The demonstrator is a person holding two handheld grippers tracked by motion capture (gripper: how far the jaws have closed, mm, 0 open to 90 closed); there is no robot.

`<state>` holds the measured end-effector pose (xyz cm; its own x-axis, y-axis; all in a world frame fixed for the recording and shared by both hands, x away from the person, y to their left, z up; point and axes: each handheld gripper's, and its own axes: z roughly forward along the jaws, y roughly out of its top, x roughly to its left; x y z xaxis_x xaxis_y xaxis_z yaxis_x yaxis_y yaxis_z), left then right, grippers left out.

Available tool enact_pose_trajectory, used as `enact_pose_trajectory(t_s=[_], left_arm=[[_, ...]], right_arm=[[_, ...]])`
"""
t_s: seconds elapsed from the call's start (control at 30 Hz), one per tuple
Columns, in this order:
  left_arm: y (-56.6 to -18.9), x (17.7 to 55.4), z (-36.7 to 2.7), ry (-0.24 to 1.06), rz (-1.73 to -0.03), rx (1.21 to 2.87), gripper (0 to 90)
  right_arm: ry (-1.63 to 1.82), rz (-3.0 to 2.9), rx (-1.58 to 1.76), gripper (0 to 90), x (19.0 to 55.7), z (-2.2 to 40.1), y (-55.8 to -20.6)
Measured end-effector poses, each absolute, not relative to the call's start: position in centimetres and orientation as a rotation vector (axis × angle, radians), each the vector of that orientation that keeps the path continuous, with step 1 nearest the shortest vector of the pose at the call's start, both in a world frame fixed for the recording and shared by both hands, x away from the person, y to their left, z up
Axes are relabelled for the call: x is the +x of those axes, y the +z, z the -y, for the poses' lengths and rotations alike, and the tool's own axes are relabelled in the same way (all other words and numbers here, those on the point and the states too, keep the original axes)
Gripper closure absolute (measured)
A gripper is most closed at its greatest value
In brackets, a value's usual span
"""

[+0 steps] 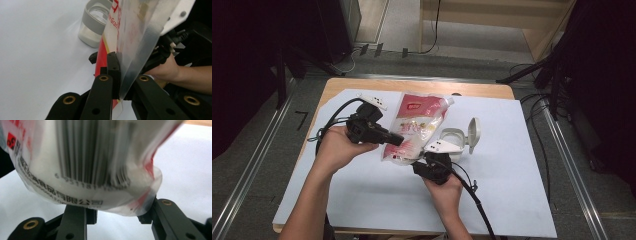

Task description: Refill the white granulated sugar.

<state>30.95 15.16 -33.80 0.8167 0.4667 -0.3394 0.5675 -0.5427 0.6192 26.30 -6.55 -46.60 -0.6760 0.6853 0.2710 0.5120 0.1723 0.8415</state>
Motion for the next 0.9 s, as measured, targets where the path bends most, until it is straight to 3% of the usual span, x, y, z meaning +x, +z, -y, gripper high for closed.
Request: enact_pose_trajectory(t_s=[0.67, 0.9], left_arm=[[-33.6, 31.5, -16.3, -0.135, -0.769, 2.137, 90.0], [-32.9, 31.2, -17.0, -0.056, -0.758, 2.115, 90.0]], right_arm=[[1.512, -2.359, 1.09, 56.1, 26.8, 6.1, -45.8], [1.488, -2.375, 1.092, 55.1, 27.1, 6.9, -45.8]])
